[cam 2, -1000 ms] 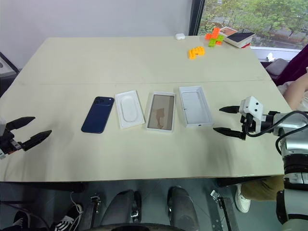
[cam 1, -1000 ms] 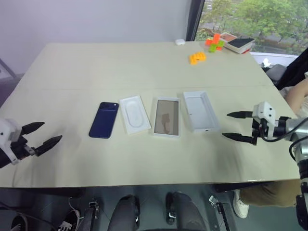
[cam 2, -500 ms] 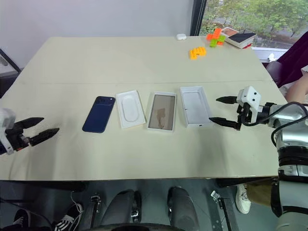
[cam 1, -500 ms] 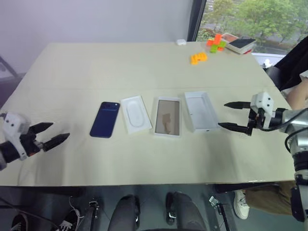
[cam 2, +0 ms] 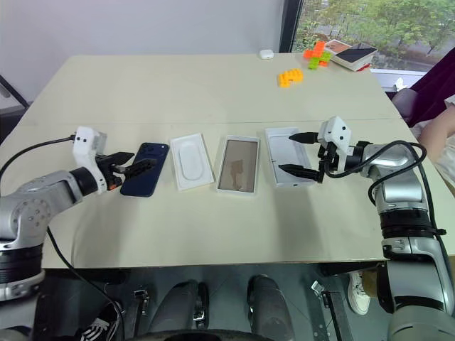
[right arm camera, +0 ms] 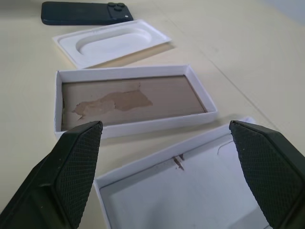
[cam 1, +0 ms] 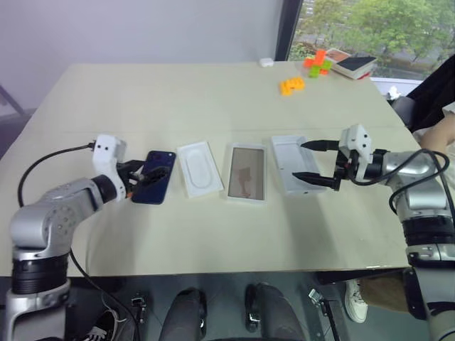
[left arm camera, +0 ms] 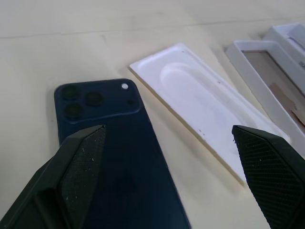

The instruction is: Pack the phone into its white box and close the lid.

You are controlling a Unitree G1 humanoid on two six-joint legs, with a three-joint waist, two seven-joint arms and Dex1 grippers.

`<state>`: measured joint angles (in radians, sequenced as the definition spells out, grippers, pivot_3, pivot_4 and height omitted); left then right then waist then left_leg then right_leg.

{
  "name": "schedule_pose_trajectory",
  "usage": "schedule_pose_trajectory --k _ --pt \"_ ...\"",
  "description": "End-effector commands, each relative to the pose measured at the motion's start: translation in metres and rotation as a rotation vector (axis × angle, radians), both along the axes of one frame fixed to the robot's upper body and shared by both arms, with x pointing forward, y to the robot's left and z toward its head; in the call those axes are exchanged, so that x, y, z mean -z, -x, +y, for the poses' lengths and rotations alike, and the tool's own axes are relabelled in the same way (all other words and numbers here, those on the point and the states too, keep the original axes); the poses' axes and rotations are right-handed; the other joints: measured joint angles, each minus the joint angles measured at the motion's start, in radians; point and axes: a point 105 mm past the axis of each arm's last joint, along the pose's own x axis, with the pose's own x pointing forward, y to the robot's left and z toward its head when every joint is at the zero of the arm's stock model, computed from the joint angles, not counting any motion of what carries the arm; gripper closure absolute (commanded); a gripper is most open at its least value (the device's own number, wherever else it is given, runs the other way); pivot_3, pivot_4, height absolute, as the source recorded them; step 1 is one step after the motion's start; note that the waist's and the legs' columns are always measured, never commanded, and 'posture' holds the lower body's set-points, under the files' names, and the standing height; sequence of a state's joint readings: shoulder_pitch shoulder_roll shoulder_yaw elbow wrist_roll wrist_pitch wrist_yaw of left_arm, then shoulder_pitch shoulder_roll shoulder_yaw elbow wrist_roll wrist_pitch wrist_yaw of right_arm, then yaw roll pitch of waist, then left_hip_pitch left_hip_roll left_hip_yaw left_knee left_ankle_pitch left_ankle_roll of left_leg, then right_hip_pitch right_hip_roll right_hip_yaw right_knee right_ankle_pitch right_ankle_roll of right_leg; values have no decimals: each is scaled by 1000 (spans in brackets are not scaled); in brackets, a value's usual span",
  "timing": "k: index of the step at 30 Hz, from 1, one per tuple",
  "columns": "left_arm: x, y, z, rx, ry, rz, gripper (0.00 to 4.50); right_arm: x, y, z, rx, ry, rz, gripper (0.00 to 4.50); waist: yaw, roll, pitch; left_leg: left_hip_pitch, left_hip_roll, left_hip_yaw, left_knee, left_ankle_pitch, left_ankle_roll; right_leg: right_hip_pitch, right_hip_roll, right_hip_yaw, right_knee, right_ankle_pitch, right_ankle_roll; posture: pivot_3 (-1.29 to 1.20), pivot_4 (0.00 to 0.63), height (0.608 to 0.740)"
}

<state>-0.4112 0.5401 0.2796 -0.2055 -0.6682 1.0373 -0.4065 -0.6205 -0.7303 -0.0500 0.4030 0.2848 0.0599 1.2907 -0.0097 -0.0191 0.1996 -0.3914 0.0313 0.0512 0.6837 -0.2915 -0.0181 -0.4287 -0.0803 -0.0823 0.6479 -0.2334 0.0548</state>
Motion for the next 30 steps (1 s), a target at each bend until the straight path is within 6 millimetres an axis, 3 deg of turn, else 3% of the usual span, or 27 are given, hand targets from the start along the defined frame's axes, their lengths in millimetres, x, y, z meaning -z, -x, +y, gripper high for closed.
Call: schedule_pose_trajectory --k 1,6,14,20,30 --pt "6 -3 -25 -15 68 56 50 -11 0 4 -14 -11 -45 47 2 0 0 0 0 0 0 0 0 1 0 0 0 0 0 0 150 740" --pt "14 -7 -43 -64 111 96 50 -10 0 2 -8 -20 -42 47 -2 0 0 0 0 0 0 0 0 1 0 0 0 0 0 0 150 740" --pt "20 -19 -40 -171 213 167 50 -11 -4 1 -1 -16 -56 47 0 0 0 1 -1 -1 1 1 -2 1 1 0 0 0 0 0 150 740" --pt "36 -22 -62 -151 300 271 50 -16 -5 9 -25 -21 -82 47 2 0 0 1 -1 -1 1 1 -2 1 1 0 0 0 0 0 150 740" --pt "39 -30 -62 -180 330 294 50 -17 -6 9 -22 -10 -99 47 8 0 0 1 -1 -2 1 2 -3 2 1 0 0 0 0 0 150 740"
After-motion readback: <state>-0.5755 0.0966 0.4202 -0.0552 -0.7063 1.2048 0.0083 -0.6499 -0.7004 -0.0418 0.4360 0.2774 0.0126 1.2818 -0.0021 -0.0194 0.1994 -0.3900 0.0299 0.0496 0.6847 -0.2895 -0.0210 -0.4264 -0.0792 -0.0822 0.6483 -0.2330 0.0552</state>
